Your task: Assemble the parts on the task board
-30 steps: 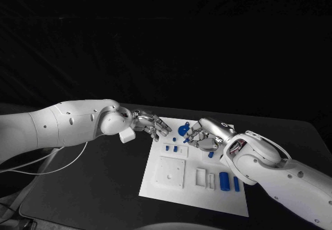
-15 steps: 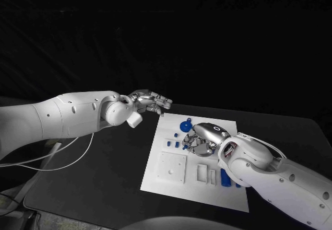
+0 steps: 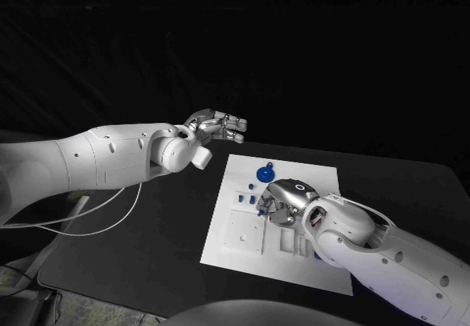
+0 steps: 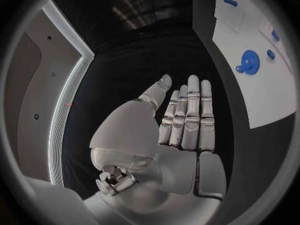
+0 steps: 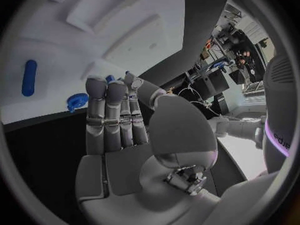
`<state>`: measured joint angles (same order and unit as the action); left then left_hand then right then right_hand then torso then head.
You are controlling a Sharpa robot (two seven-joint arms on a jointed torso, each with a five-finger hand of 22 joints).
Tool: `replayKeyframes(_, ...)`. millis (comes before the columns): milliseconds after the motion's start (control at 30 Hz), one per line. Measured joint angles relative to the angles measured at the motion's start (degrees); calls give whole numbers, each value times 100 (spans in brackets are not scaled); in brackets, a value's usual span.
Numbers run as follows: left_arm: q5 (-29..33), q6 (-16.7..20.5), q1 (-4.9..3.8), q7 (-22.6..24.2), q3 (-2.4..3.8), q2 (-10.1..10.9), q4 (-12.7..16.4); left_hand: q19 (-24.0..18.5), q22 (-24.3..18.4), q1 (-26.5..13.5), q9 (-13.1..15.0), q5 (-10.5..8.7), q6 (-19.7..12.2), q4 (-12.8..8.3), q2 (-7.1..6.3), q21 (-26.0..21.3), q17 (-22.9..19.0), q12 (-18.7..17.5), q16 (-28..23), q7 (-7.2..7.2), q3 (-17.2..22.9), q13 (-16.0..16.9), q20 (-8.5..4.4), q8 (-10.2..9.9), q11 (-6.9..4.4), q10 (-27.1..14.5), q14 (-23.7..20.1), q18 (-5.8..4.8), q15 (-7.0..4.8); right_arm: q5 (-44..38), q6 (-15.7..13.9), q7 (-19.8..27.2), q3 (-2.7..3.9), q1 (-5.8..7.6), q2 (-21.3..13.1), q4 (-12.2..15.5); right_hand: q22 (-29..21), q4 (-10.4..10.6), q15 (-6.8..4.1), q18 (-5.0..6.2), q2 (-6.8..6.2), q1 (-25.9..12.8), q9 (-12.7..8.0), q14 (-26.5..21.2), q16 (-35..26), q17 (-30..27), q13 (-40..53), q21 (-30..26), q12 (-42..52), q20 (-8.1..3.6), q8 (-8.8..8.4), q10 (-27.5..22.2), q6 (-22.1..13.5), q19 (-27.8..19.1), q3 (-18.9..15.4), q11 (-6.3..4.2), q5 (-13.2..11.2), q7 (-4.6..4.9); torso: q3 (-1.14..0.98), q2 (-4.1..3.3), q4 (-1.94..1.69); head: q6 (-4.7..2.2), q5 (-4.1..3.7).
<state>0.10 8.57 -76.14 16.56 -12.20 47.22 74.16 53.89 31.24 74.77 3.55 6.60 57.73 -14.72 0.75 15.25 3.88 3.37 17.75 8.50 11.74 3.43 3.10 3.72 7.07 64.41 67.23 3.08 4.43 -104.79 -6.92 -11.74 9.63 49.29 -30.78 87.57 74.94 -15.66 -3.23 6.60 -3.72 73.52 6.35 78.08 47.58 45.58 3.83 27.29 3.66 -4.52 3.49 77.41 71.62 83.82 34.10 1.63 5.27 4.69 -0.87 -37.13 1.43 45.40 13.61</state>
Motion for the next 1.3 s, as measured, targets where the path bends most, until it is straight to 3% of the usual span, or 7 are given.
replayKeyframes(100,35,102,0,88,0,-24,21,128,-263,0,0,0,0,36,0,-250,0,0,-263,0,36,0,66,0,6,-8,-19,0,19,-63,-10,-21,-43,-13,36,-22,0,0,0,16,0,0,0,0,0,0,0,0,0,1,0,0,-1,0,0,0,0,1,1,0,0,17,10)
replayKeyframes(267,69,207,0,184,0,-51,28,275,-474,0,0,0,0,52,0,-434,0,0,-388,0,20,0,49,0,6,-8,44,0,18,-147,-26,-51,-123,-36,78,-58,-1,-16,0,26,-24,-24,4,0,0,-1,1,0,0,1,-1,0,14,0,15,0,0,-15,-4,0,2,48,21)
replayKeyframes(567,99,298,0,261,0,-69,36,275,-490,0,-1,0,0,52,0,-440,0,0,-388,0,20,0,48,0,6,-8,44,0,18,-291,-47,-91,-196,-72,137,-92,-1,-16,0,27,-30,-30,11,0,1,-1,1,34,0,2,-3,0,14,0,15,0,0,-15,-6,0,1,92,39)
replayKeyframes(1300,118,305,0,294,-1,-73,24,326,-555,1,-1,-28,0,66,1,-464,6,0,-388,0,4,1,37,0,6,-7,84,0,18,-427,-18,-132,-260,-103,170,-155,-2,0,0,7,-30,-30,6,0,1,-2,1,34,0,4,0,0,24,0,31,0,0,-1,-7,3,3,125,65)
